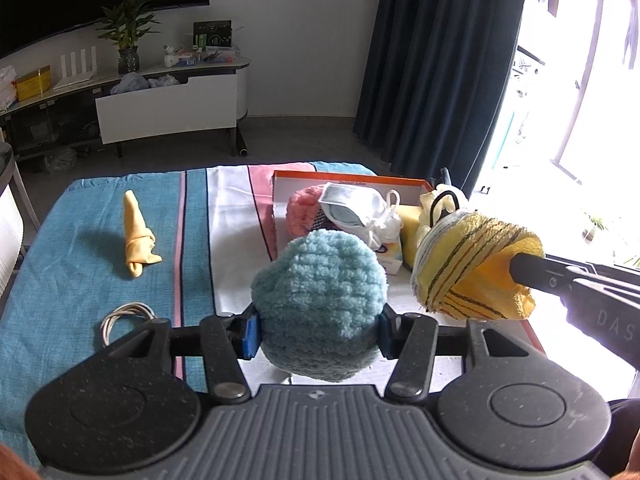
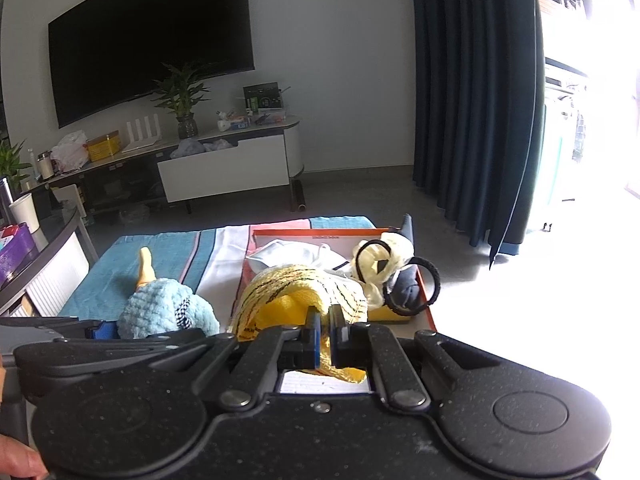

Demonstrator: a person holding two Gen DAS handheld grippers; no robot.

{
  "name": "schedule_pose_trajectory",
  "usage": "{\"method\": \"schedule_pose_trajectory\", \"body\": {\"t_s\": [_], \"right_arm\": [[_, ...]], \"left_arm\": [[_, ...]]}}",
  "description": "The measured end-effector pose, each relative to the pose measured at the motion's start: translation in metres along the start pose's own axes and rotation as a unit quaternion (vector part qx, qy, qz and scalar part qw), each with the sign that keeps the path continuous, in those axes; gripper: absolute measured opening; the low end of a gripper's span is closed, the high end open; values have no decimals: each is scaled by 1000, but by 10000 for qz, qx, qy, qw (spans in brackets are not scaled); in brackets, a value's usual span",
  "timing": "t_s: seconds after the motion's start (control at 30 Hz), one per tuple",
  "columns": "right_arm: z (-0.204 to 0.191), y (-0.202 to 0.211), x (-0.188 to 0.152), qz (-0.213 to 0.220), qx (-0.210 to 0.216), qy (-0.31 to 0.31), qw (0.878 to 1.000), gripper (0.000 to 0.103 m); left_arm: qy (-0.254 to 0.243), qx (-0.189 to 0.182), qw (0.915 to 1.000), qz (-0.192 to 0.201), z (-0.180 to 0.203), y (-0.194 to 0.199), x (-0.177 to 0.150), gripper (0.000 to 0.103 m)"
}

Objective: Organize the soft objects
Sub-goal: 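Carry the blue hat and yellow striped knit over the white box with both grippers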

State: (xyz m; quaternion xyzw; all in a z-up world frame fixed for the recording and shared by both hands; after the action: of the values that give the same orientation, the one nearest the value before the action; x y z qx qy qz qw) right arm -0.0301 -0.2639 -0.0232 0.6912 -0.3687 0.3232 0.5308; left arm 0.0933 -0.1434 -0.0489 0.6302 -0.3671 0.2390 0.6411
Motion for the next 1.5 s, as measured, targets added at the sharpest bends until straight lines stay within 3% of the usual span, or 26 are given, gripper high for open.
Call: {"method": "schedule_pose_trajectory", "body": {"t_s": [0.73,1.5], "right_arm": [[37,1,-4,-26,-305,-238,9992,6],[50,-13,-8,-141,-411,-366,9984,6]], "left_arm": [[-213,-232,9995,-81,32,-12,1,54],[-303,-295,9989,-223,45,-30,0,54]]}}
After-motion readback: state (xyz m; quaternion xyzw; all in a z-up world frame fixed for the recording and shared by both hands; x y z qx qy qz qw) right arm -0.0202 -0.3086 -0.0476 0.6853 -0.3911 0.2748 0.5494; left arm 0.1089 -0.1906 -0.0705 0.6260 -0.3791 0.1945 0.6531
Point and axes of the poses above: each gripper's, at about its wrist camera, not at the fingertips, and y roughly against the way its jaws point, z to its right, x to its top, the point moved 9 cm from there along -y, roughly the way its jaws point, and after that the axes turned 15 degrees about x, right-handed, at the moved point
